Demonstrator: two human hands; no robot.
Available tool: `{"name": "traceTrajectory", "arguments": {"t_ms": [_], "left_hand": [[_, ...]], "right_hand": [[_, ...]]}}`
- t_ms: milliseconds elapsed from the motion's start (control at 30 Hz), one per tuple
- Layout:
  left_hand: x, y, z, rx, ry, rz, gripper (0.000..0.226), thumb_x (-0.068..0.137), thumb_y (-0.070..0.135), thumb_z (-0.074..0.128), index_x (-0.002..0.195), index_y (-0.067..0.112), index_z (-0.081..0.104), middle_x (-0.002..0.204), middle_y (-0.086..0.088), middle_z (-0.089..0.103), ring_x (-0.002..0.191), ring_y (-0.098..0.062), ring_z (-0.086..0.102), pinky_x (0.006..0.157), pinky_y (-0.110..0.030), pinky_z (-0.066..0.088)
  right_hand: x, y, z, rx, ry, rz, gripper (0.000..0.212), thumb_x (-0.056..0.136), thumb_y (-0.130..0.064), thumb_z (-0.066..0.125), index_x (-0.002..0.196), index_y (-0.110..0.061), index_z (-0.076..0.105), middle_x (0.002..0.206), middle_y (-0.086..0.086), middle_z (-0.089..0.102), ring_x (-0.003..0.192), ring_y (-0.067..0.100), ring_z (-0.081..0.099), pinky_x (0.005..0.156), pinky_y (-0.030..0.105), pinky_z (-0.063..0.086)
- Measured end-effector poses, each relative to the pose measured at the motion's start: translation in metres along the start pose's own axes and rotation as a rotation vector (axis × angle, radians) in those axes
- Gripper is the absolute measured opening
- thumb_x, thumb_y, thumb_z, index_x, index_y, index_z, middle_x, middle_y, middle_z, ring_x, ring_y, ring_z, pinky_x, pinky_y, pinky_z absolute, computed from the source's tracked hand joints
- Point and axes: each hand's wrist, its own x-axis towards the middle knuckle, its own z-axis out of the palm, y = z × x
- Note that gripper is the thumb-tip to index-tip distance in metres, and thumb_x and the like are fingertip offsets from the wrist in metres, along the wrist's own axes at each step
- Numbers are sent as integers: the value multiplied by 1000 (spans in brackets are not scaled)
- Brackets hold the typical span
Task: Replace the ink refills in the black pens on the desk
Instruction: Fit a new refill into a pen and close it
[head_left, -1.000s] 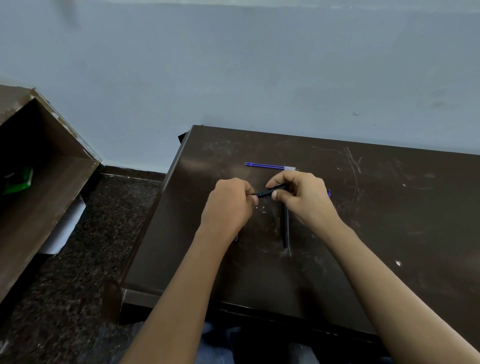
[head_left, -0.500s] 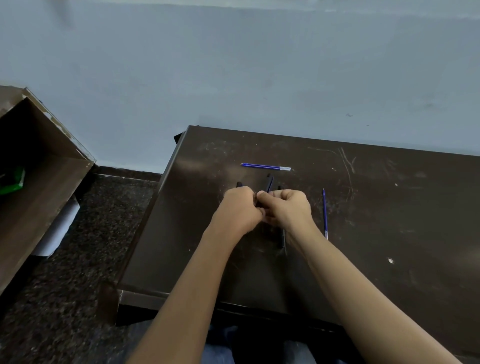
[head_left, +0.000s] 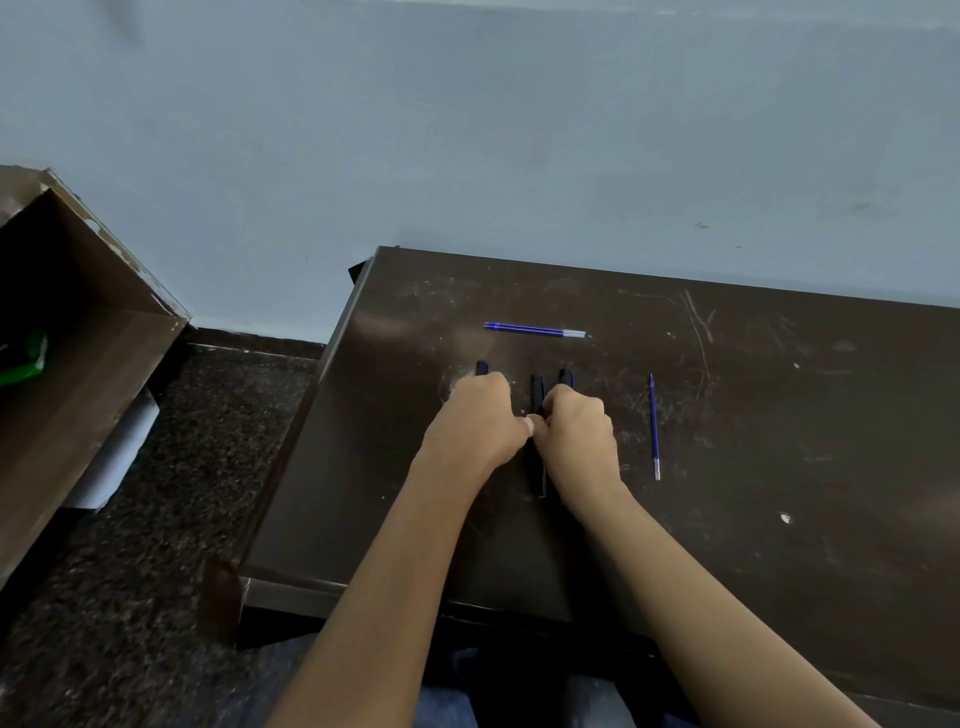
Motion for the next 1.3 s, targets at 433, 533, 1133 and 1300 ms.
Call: {"name": "traceTrajectory", "arguments": {"t_ms": [433,533,1133,1300], "left_hand": [[-1,2,-1,-9,-31,-10,42,91,28,59,129,13,52,129,-9,56,113,-21,57,98,-34,48],[-1,2,-2,-10,-39,-16,41,91,27,59,129,13,52,129,-9,55,112,-22,58,98,-35,48],[0,-1,-2,8,4,-57,41,92,27,58,130,12,52,125,-8,58,108,-21,61,94,-33,50],[1,-1,-2,21,13,-62,41,92,27,58,129,12,53,124,-8,59,107,-21,61,93,-33,50]], "right_hand": [[-2,-7,0,-222,-107,-21,26,91,-19,56,113,-9,48,105,12,62,93,33,65,76,43,57],[0,-7,5,-248,-124,-12,26,91,-12,57,115,-10,49,106,12,63,93,31,66,76,42,57],[-2,-4,2,-255,-55,-34,26,93,-12,53,118,-8,48,110,14,61,98,33,64,73,39,54],[-2,-3,1,-288,-90,-39,34,91,-7,54,124,-9,44,112,15,61,97,34,65,75,41,56]]}}
